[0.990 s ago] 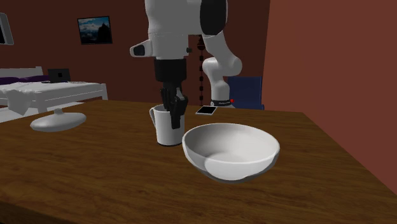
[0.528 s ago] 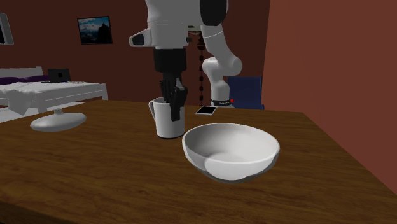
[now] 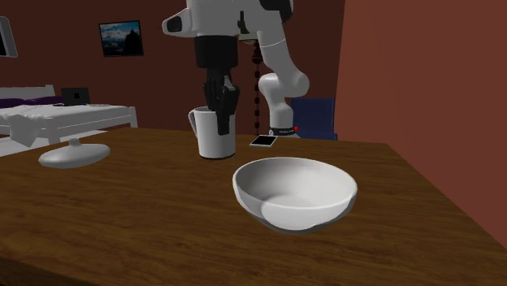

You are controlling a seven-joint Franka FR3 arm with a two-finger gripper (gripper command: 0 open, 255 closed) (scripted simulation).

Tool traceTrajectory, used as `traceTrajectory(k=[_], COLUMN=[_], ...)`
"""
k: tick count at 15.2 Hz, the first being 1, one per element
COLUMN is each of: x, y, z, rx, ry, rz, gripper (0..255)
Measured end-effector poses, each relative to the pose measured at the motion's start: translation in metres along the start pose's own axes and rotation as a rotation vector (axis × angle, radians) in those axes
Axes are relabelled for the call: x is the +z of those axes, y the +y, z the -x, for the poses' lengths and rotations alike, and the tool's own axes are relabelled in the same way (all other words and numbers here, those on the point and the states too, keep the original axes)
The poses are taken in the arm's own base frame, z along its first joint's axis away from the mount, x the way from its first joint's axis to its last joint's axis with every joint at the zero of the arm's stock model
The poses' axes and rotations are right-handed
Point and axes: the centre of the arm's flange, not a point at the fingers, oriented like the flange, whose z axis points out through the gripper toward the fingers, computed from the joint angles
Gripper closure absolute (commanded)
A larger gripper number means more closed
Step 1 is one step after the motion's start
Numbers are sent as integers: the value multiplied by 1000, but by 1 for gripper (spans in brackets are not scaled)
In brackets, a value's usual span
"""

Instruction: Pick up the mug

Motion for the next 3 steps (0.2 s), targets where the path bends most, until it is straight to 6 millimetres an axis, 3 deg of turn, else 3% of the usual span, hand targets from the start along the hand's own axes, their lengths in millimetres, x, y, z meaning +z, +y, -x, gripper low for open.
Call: traceTrajectory(k=[3], x=[-14], y=[2], z=[1], rx=[0], ry=[0], rz=[0], gripper=[255])
